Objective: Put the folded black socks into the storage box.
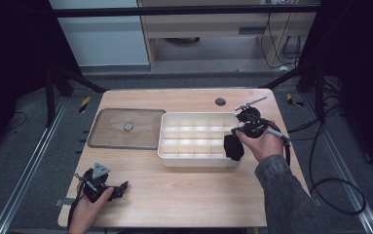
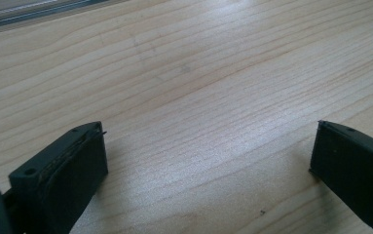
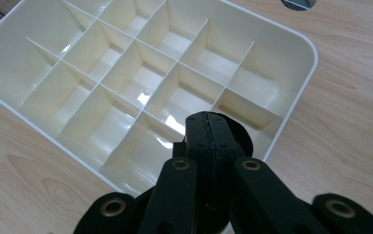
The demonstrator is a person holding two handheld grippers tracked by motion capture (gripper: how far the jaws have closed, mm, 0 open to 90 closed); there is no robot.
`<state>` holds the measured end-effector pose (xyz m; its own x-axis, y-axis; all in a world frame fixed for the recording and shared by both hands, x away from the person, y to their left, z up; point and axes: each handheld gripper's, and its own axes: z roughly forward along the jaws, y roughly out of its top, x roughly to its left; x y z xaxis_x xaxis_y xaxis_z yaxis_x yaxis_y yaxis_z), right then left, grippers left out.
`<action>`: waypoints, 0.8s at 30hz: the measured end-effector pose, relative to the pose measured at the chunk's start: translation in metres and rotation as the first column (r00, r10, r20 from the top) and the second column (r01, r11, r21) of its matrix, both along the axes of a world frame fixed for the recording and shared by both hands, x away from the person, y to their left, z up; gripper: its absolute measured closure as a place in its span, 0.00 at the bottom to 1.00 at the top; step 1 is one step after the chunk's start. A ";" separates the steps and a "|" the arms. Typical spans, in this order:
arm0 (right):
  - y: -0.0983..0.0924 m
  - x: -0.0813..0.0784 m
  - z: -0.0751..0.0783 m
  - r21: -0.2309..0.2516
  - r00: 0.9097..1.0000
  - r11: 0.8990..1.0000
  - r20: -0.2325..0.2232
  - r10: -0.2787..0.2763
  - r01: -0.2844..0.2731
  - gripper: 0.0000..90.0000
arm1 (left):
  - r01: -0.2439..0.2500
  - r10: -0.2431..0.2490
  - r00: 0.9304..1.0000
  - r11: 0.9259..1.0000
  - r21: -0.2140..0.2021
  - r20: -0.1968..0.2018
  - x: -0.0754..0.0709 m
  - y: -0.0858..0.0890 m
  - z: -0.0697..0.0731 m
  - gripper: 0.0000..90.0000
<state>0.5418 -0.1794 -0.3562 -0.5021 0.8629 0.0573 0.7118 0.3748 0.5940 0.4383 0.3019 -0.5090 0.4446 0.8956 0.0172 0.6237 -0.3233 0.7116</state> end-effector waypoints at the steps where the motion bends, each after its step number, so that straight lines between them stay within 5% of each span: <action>1: 0.000 0.000 -0.001 0.002 1.000 1.000 -0.001 0.000 0.000 1.00 | 0.000 0.000 1.000 1.000 0.000 0.000 0.000 0.000 0.000 0.00; 24: 0.010 0.016 -0.026 -0.027 0.999 1.000 -0.053 -0.013 0.012 1.00 | 0.003 -0.003 1.000 1.000 0.003 -0.002 0.000 0.000 0.000 0.00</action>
<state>0.5582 -0.1693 -0.3823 -0.4883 0.8706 0.0602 0.7469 0.3812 0.5449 0.4382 0.3020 -0.5089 0.4469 0.8944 0.0195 0.6241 -0.3272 0.7095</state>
